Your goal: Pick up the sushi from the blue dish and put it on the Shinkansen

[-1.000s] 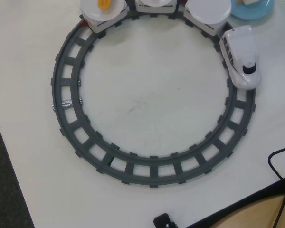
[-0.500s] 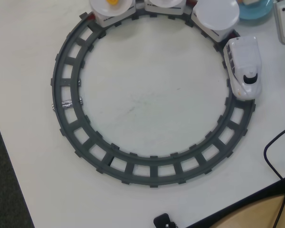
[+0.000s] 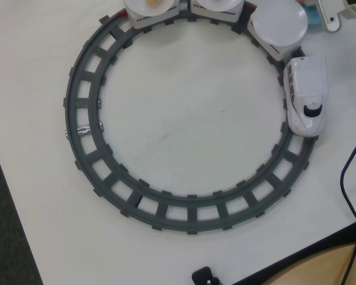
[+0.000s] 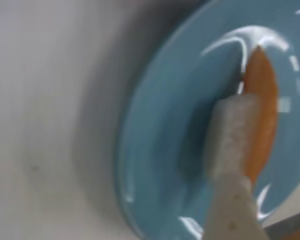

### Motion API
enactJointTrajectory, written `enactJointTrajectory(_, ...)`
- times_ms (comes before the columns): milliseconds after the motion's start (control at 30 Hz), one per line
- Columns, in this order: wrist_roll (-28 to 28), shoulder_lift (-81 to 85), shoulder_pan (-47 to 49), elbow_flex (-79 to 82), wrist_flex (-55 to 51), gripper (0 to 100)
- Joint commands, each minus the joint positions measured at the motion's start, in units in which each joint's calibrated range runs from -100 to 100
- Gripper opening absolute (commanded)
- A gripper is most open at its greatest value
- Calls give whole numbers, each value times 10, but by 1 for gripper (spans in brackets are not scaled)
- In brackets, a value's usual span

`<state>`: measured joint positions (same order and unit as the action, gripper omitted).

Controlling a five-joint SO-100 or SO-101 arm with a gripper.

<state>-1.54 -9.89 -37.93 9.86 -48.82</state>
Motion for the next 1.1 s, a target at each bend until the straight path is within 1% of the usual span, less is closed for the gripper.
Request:
enactJointTrajectory(0,-2,-17,-1,-73,-10,23)
enactJointTrajectory(367,-2,-115,-12,-107,-3,23)
enactJointTrajectory(467,-2,-123,-13,-107,-3,16)
enactJointTrajectory(600,-3,-124,-19,-107,-3,1)
enactJointTrajectory(767,-17,-116,-20,-107,-10,2)
enactJointTrajectory(900,-17,-44,-23,-84,-33,2)
enactJointTrajectory(1067,-17,135,-26,12,-46,2)
